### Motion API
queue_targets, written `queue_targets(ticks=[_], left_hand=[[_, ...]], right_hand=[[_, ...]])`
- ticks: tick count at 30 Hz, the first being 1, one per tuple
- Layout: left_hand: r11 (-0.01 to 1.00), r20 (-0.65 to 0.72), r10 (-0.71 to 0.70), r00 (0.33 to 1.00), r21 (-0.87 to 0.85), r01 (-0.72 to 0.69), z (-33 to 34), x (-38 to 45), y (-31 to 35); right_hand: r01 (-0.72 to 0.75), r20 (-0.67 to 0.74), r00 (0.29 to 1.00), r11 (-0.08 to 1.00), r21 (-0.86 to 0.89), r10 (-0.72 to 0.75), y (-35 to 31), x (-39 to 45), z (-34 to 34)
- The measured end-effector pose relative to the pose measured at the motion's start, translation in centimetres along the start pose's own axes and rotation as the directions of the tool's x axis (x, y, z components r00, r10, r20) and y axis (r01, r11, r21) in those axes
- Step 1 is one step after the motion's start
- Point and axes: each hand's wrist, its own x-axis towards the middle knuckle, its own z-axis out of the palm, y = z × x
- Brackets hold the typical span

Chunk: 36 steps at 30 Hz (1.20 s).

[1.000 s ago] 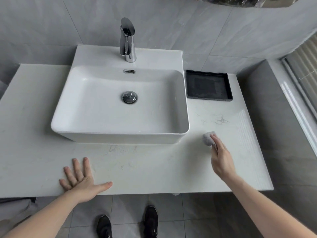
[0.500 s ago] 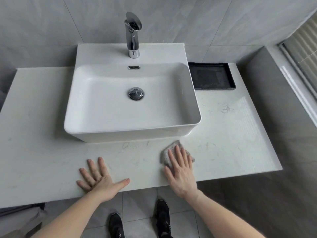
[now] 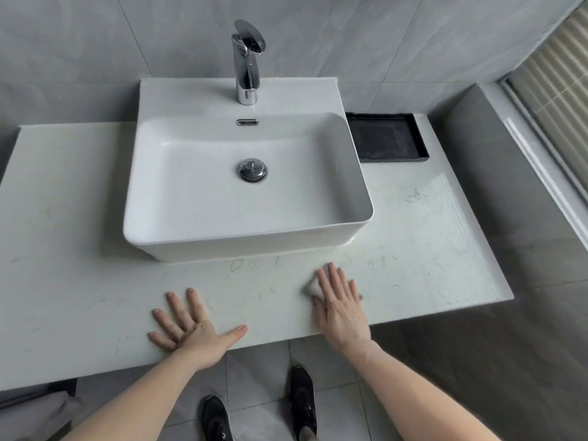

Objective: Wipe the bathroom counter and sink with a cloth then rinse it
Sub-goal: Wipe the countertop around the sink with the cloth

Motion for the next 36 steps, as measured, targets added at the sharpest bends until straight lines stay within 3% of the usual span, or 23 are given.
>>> queue_targets(ticks=[6, 11, 14, 18, 21, 24, 26, 29, 33, 36], left_hand=[[1.000, -0.026, 0.013, 1.000, -0.007, -0.013, 0.1, 0.1, 0.0], [1.000, -0.048, 0.014, 0.999, 0.000, -0.014, 0.4, 0.4, -0.3], [1.000, -0.061, 0.011, 0.998, 0.009, -0.010, 0.6, 0.6, -0.3], [0.999, -0.073, 0.025, 0.997, 0.024, -0.023, 0.7, 0.8, -0.4], [0.999, -0.081, 0.030, 0.996, 0.034, -0.028, 0.7, 0.8, -0.5], [0.998, -0.082, 0.034, 0.996, 0.046, -0.030, 0.7, 0.9, -0.9], [0.998, -0.094, 0.053, 0.994, 0.051, -0.049, 0.8, 1.0, -1.3], [0.992, -0.158, 0.119, 0.980, 0.057, -0.111, 0.3, 0.7, -2.6], [0.974, -0.306, 0.224, 0.925, 0.059, -0.216, -2.5, 0.5, -6.7], [0.977, -0.363, 0.208, 0.908, 0.111, -0.180, -5.2, 1.6, -11.3]], right_hand=[[-0.403, -0.081, 0.910, 0.914, 0.054, 0.406, 10.5, 2.0, -4.1], [-0.523, -0.103, 0.840, 0.846, 0.107, 0.532, 8.3, 1.9, -3.2], [-0.383, -0.130, 0.910, 0.919, 0.096, 0.393, 3.3, -0.4, -0.7], [-0.053, -0.100, 0.993, 0.996, 0.078, 0.061, -3.7, -3.7, 2.8], [0.245, -0.029, 0.970, 0.961, 0.125, -0.243, -7.4, -5.2, 4.8], [0.341, 0.012, 0.935, 0.910, 0.238, -0.354, -8.3, -5.3, 4.3], [0.271, -0.020, 0.960, 0.905, 0.328, -0.280, -7.6, -4.9, 2.9], [0.040, -0.131, 0.991, 0.888, 0.458, 0.023, -4.9, -4.0, 0.2], [-0.243, -0.177, 0.902, 0.804, 0.543, 0.393, -0.6, -1.1, -3.7], [-0.341, -0.185, 0.874, 0.838, 0.426, 0.449, 0.2, 1.7, -4.1]])
